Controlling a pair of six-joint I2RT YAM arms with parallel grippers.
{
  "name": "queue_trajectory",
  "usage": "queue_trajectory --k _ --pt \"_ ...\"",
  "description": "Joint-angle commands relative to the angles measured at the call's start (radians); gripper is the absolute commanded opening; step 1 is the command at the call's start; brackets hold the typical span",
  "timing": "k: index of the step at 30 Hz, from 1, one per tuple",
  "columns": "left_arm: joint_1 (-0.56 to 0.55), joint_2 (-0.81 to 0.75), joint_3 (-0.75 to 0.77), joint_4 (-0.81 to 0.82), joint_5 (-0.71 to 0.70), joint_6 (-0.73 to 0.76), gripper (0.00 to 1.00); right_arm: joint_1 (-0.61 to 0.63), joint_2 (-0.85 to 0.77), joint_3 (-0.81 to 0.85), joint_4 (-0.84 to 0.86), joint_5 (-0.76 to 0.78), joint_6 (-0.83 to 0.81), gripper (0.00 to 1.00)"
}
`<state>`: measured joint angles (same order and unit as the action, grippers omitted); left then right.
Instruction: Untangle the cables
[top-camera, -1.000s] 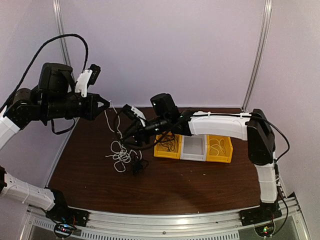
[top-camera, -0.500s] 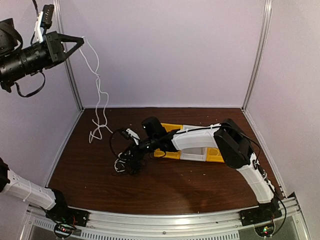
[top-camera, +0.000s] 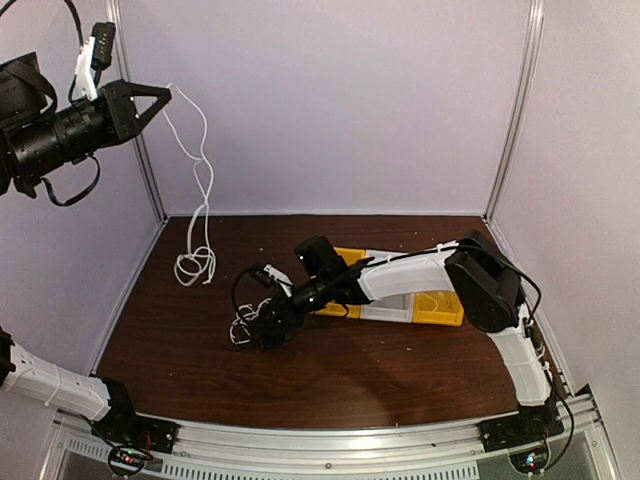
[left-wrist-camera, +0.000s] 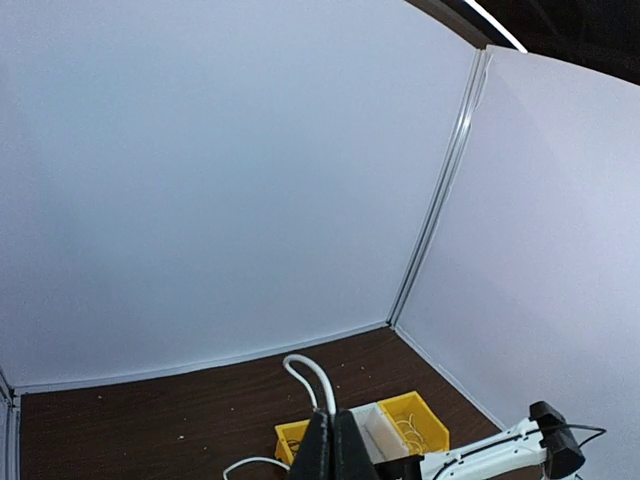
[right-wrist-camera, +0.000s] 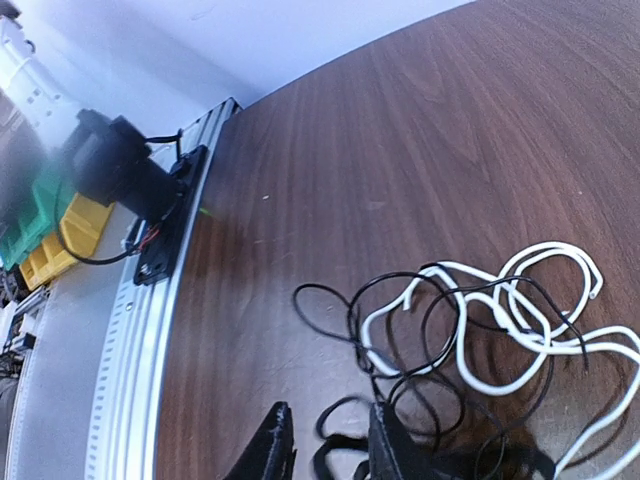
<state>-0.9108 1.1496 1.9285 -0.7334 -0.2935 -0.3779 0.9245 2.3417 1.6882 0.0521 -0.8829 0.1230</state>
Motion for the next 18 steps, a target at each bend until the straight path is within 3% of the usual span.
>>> queue_trajectory --k 1,9,18 --pt "-0.003 -0.024 -0.136 0.075 -0.001 0.015 0.00 -0.053 -0.242 -0.077 -0.093 -0.078 -0.142 0.31" --pt "-0.003 -0.051 -0.297 0.126 0.039 0.014 0.00 -0.118 -0.522 -0.226 -0.321 -0.023 -0.435 0.43" --pt "-0.003 -0.022 -0.332 0.167 0.074 0.009 0.00 -0.118 -0.599 -0.211 -0.288 0.030 -0.386 0.49"
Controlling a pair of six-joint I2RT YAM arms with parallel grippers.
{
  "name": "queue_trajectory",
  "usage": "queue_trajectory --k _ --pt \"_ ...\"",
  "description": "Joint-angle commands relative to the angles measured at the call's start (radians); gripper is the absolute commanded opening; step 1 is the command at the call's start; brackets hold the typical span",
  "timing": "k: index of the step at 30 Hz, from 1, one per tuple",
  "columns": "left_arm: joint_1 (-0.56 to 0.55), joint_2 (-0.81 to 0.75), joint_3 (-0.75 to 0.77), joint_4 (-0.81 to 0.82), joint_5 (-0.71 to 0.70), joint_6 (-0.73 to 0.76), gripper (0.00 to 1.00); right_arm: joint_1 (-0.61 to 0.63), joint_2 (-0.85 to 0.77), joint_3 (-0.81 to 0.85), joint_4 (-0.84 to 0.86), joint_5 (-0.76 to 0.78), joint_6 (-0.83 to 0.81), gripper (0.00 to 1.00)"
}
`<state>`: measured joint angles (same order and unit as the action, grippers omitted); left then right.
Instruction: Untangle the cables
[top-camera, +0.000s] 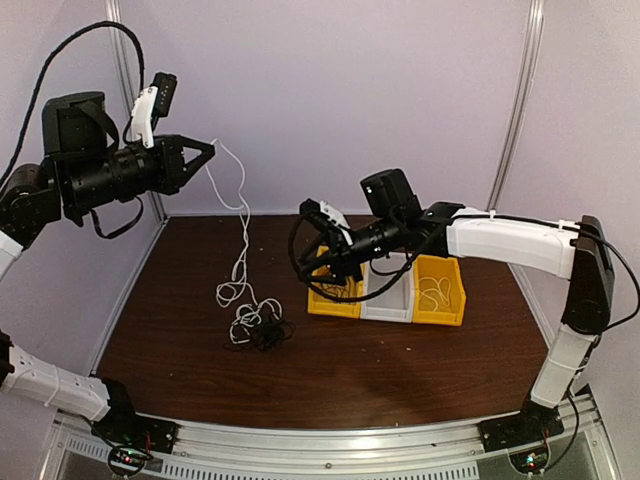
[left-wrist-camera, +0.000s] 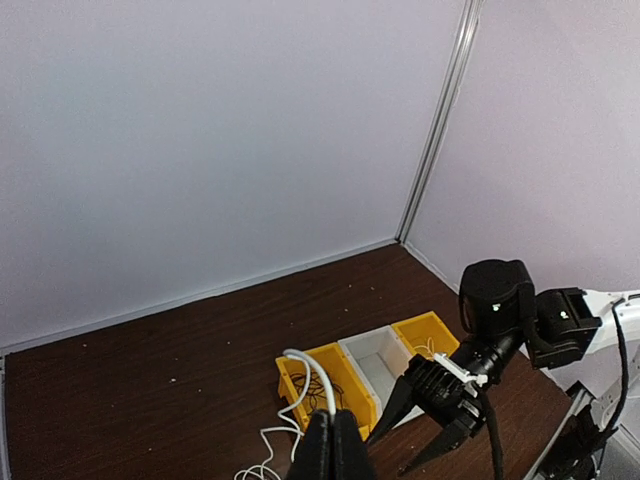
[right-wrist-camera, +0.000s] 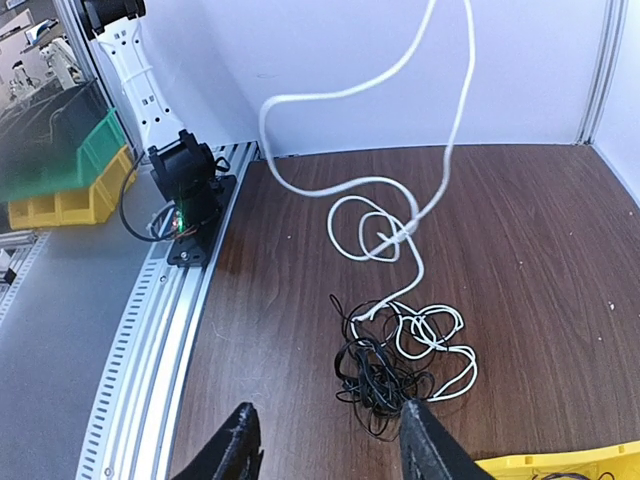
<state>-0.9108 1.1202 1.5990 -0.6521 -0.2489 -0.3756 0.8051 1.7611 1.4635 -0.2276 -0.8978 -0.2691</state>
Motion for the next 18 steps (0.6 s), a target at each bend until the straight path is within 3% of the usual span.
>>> queue_trajectory --k 1,13,18 --pt "-0.003 0.011 -0.002 0.088 0.033 0.004 0.00 0.002 -0.013 0.033 -0.009 0.044 0.019 0.50" --pt "-0.003 0.044 -0.020 0.095 0.110 -0.004 0.00 0.003 0.101 0.282 0.020 0.069 0.259 0.58" --pt "-0.003 0.068 -0.027 0.090 0.148 -0.004 0.00 0.003 0.121 0.307 0.104 0.072 0.342 0.58"
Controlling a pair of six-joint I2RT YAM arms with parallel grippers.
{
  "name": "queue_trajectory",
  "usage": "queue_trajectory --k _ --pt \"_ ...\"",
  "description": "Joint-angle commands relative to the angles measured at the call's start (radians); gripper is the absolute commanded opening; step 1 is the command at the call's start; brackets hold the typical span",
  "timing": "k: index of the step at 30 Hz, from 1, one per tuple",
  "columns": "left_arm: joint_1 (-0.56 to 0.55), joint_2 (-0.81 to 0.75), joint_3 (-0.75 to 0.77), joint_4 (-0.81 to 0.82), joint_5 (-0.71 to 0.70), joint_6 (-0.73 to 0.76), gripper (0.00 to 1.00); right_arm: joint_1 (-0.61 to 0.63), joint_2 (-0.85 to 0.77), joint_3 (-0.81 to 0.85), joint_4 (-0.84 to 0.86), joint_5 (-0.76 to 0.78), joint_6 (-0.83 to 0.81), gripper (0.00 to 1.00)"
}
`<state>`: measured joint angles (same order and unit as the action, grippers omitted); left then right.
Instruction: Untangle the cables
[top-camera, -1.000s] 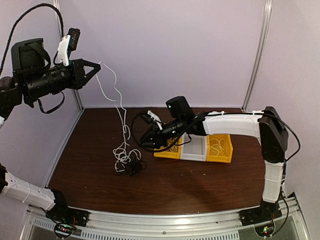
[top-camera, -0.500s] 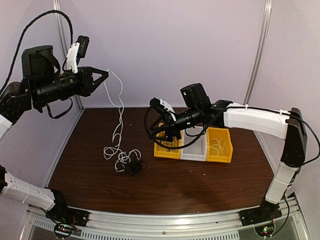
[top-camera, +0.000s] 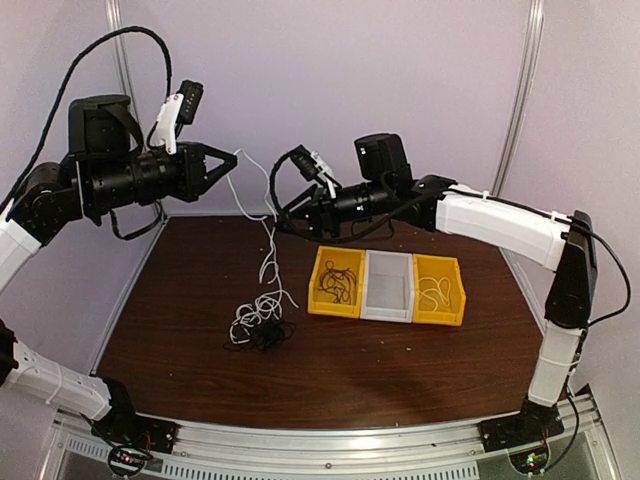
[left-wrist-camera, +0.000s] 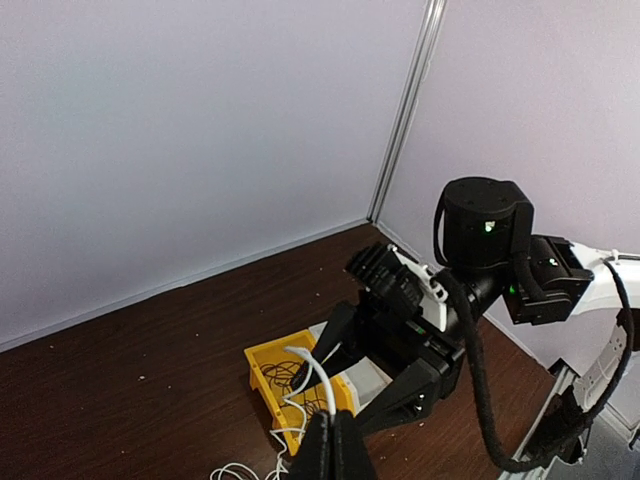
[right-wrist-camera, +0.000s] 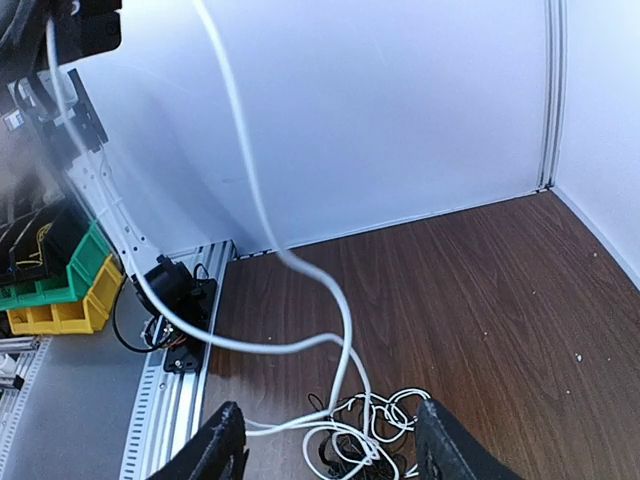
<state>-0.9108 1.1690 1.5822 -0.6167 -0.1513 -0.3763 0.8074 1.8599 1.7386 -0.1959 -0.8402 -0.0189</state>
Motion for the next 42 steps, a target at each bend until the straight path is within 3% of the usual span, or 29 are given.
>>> queue_trajectory --k 1,8,16,18,22,24,27,29,31,34,38,42 --pt "-0.003 0.025 -0.007 0.046 0.054 -0.004 0.00 0.000 0.028 0.049 0.073 0.023 0.099 0.58" --pt "-0.003 0.044 -0.012 0.026 0.085 -0.007 0.00 -0.002 0.047 0.118 0.058 -0.040 0.106 0.60" --pt "-0.003 0.061 -0.042 0.029 0.107 -0.001 0.00 -0.002 0.023 0.136 0.011 -0.002 0.042 0.56" --pt "-0.003 0.064 -0.043 0.029 0.114 0.002 0.00 -0.002 0.019 0.140 0.001 0.004 0.032 0.45" --pt "-0.003 0.068 -0.049 0.029 0.115 0.005 0.00 -0.006 0.011 0.149 -0.007 0.019 0.032 0.06" --pt "-0.003 0.065 -0.059 0.029 0.108 0.007 0.00 -0.014 0.001 0.167 -0.024 0.022 0.032 0.00" --pt "-0.003 0.052 -0.080 0.028 0.085 0.009 0.00 -0.044 -0.030 0.220 -0.073 0.031 -0.028 0.00" --pt "-0.003 0.036 -0.105 0.037 0.069 0.014 0.10 -0.081 -0.063 0.252 -0.092 0.031 -0.037 0.00" --pt "-0.003 0.011 -0.132 0.050 0.048 0.021 0.31 -0.129 -0.096 0.278 -0.101 0.036 -0.037 0.00" --pt "-0.003 -0.039 -0.170 0.062 -0.018 0.028 0.54 -0.203 -0.140 0.299 -0.107 0.045 -0.042 0.00" --pt "-0.003 -0.105 -0.242 0.091 -0.114 0.063 0.68 -0.286 -0.193 0.289 -0.134 0.096 -0.086 0.00" --pt "-0.003 -0.131 -0.297 0.099 -0.194 0.087 0.72 -0.347 -0.243 0.242 -0.138 0.134 -0.104 0.00"
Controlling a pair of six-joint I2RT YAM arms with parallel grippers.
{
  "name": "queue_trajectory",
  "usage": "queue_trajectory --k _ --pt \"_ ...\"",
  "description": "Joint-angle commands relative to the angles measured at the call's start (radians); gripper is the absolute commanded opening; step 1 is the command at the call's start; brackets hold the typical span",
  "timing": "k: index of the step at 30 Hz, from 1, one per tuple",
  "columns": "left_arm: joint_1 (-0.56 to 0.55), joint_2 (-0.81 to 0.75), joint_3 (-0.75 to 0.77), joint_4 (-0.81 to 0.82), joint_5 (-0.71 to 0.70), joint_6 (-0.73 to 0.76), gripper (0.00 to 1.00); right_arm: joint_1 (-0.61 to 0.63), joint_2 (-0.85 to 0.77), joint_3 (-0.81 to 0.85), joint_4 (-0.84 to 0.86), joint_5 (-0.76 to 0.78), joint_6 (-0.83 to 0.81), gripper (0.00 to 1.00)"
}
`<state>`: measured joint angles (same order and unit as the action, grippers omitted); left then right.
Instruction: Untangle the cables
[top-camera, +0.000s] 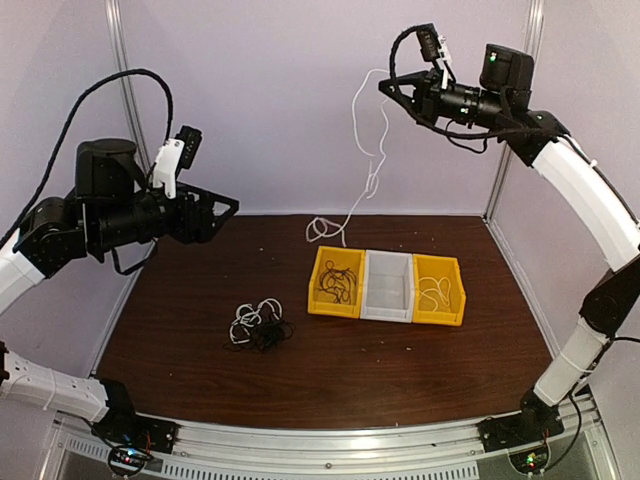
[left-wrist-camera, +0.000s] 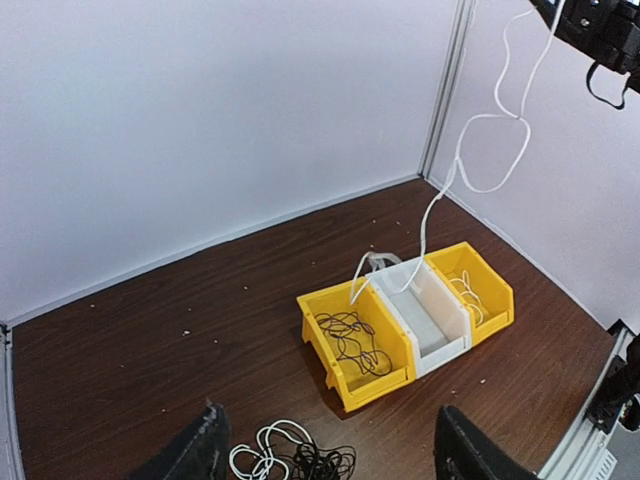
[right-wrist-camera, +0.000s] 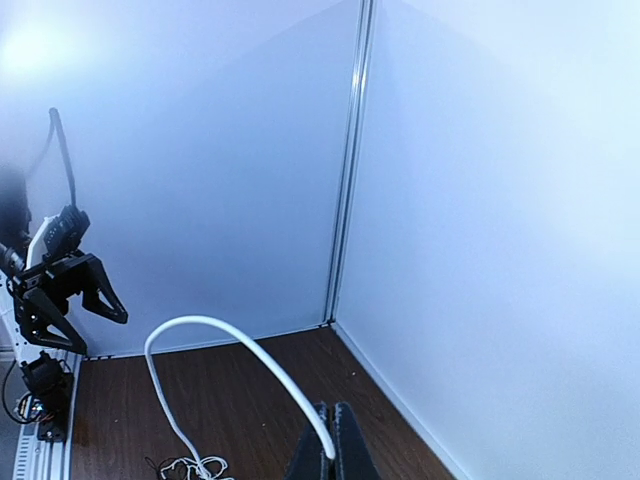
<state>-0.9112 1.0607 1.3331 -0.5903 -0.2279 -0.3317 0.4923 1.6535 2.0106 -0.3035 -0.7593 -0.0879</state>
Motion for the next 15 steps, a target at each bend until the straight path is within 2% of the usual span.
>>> queue_trajectory --k 1,8,15 --pt "-0.003 -0.027 -0.062 0.077 -0.135 0.047 0.72 -0.045 -0.047 -0.041 -0.032 0.059 -0.038 0.00" --pt "-0.002 -0.040 -0.168 0.123 -0.227 0.065 0.74 -0.137 -0.121 -0.136 -0.021 0.111 -0.044 0.00" --pt "0.004 -0.057 -0.238 0.139 -0.241 0.050 0.76 -0.208 -0.200 -0.265 -0.022 0.142 -0.061 0.00"
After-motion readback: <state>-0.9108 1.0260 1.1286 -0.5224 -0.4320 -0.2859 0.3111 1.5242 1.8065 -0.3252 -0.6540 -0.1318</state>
